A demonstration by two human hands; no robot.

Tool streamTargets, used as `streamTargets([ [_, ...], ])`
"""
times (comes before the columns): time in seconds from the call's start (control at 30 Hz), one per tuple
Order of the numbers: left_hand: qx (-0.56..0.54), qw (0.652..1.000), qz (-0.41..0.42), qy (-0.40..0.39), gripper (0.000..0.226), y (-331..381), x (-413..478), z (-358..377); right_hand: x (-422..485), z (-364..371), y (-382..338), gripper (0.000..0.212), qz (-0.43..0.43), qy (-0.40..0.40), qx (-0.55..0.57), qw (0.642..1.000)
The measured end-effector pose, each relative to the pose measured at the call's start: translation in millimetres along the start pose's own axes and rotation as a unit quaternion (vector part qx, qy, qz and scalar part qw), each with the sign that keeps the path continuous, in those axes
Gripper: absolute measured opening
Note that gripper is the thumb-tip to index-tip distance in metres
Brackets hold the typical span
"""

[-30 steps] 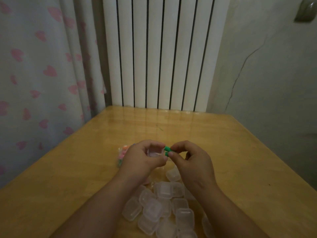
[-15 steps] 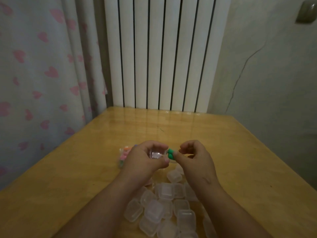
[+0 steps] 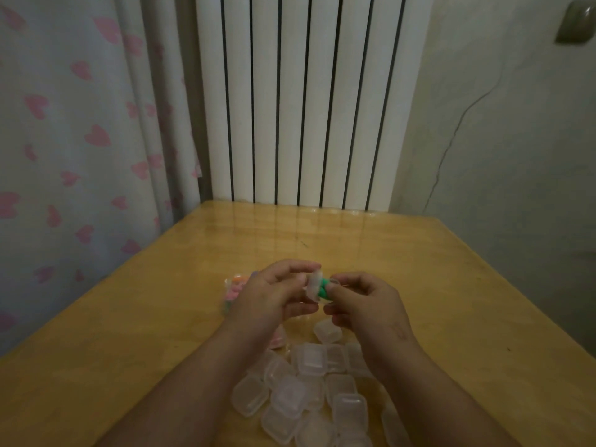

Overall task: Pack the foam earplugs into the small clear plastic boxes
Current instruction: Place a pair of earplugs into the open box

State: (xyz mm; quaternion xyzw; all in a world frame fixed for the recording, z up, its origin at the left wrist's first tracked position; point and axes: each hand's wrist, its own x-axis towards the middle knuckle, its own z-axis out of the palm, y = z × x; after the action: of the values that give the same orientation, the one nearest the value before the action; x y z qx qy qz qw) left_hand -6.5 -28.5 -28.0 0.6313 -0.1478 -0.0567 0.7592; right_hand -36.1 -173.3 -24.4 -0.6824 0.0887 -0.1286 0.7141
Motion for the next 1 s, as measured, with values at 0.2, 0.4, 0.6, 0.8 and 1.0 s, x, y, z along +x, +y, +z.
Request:
streamTargets([
  [0.2,0.093,0.995,0.022,0.043,0.029,-3,2,-1,-1,4,2,0.018,0.013,-0.024,0.058,0.998],
  [0.4,0.112,0.991,0.039,0.068,0.022,-2,2,-3,-1,5,7,0.009,-0.044,-0.031,-0.046,0.997],
  [0.6,0.111,0.972,0.043,0.203,0.017,5,8,-15,6,0,9,0.006,-0.098,0.004,-0.187,0.978],
  [0.8,0.246,0.932,0.039,0.264,0.036,-3,18,-31,0,10,8,0.023,-0.069,-0.046,-0.407,0.910],
  [1.0,0.607,0.779,0.034,0.153,0.049,-2,16,-29,-1,14,8,0.020,-0.086,-0.051,-0.506,0.857],
])
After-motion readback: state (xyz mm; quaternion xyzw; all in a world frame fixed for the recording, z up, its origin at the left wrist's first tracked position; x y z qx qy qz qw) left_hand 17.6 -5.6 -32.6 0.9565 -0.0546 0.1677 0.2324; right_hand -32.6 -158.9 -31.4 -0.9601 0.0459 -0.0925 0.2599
